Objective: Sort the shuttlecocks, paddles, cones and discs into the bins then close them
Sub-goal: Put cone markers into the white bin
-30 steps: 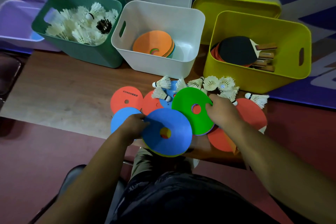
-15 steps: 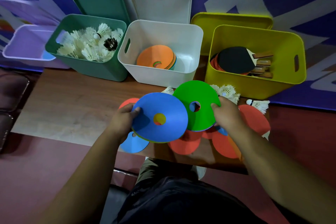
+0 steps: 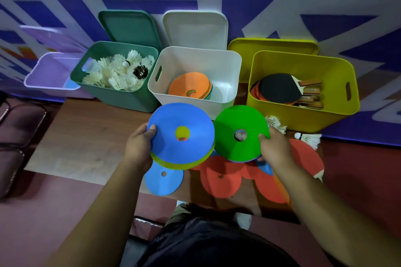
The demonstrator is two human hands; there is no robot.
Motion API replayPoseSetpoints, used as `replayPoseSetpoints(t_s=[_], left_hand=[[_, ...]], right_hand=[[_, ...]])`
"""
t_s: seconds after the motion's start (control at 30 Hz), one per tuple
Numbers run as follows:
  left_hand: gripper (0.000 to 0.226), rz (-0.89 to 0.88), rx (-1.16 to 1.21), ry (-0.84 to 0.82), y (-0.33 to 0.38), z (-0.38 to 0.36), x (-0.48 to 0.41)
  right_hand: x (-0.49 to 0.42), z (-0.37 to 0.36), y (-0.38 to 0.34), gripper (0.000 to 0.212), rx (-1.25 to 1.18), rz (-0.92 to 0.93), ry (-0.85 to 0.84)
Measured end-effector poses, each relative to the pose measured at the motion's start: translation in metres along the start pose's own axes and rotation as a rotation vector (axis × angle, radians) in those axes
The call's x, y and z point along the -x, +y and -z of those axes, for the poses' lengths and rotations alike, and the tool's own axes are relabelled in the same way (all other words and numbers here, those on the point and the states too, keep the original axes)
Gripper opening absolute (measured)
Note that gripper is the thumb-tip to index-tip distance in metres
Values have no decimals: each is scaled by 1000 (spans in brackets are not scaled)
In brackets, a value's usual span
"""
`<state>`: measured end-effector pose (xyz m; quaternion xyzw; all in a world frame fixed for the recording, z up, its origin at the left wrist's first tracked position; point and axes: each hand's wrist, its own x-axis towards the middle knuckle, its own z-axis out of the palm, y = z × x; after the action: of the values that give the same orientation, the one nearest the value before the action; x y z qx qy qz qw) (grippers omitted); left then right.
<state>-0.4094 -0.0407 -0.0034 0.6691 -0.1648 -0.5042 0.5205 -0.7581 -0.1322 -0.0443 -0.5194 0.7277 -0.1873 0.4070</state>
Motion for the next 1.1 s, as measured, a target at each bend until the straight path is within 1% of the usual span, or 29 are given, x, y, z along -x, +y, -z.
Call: replayPoseSetpoints(t_s=[0.1, 0.2, 0.33, 0.43, 0.5, 0.57, 0.67, 0.77, 0.87, 1.0, 1.1], left_hand=[[27, 3, 45, 1, 8, -1, -1], [27, -5, 124, 27, 18, -6, -6], [27, 2, 293, 7, 41, -21, -18], [22, 9, 359, -18, 60, -32, -37], [26, -2, 345, -20, 74, -39, -54], [29, 2, 322, -23, 87, -47, -71], [16, 43, 198, -35, 103, -58, -93], [13, 67, 86, -84, 103, -62, -115], [8, 109, 10, -107, 97, -59, -121], [23, 135, -46, -184, 89, -49, -116], [24, 97, -63, -170, 83, -34, -118]], right_hand=[[4, -1, -2, 13, -25, 3, -10], [11, -2, -10, 13, -45, 15, -59], [23, -3, -29, 11, -46, 117, -106], [29, -5, -39, 14, -111, 160, -102], [33, -4, -49, 20, -158, 176, -76], [38, 0, -61, 20, -225, 175, -37], [42, 6, -76, 20, -297, 116, -5], [42, 8, -91, 26, -345, 86, 25], [41, 7, -106, 22, -458, 43, 53], [36, 0, -123, 19, -578, -27, 76], [30, -9, -141, 16, -673, -60, 70]])
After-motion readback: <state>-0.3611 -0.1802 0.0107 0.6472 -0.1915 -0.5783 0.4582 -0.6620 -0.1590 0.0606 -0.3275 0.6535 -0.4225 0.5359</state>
